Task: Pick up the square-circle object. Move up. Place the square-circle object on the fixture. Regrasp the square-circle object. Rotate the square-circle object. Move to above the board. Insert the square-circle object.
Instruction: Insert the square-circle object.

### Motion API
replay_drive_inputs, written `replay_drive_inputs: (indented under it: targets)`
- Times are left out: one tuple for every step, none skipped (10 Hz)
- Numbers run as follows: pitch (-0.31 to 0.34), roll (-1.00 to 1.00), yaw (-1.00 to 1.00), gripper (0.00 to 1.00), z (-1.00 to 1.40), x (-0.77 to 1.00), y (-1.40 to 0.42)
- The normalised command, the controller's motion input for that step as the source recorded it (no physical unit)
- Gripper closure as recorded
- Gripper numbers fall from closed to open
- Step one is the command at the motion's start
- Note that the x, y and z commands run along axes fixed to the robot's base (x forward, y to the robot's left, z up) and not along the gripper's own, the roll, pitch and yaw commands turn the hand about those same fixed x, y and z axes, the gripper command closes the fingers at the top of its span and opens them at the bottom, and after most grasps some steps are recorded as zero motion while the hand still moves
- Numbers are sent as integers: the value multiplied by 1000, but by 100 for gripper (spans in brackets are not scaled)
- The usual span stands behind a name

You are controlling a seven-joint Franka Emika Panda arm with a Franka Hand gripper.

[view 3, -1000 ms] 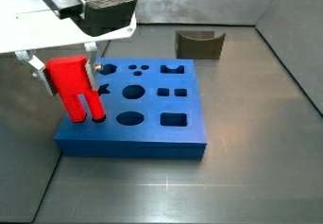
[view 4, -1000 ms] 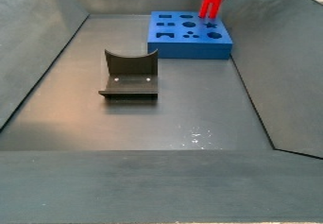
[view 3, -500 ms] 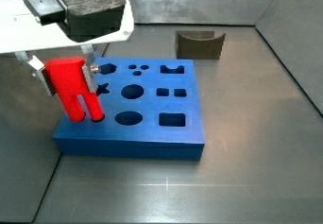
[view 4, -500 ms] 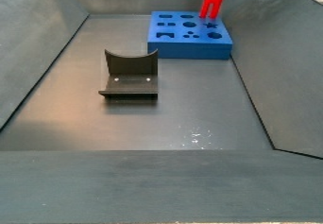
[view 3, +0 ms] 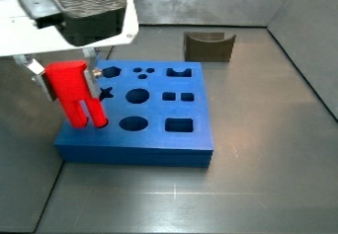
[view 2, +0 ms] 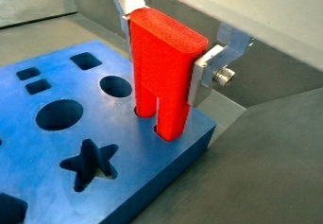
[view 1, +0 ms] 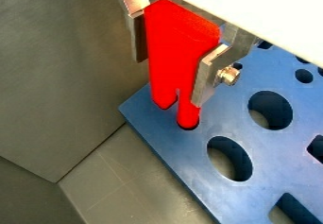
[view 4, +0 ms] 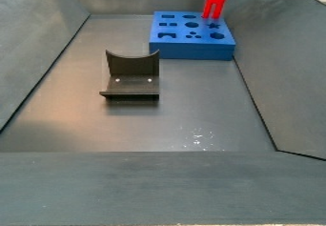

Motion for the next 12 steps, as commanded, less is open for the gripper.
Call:
replay_drive_inputs:
  targets:
    - [-94,93,-151,100,-1000,11,-254]
    - [-94,129,0,100,-997,0,-29]
    - [0,6,71,100,0,0,-40]
    - [-16,0,0,100,0,0,0]
    - [-107,80,0,100,-646,0,0]
    - [-206,0,114,100,-706,0,-40]
    - [0,0,0,100,-86,46,-3]
    - [-26,37,0,100,-1000,151,0]
    - [-3,0,91,100,-1000,97,0]
    - [-10,0,317,100,-1000,234,100]
    - [-14,0,394,100,-1000,286,109]
    - [-9,0,374,100,-1000,306,89]
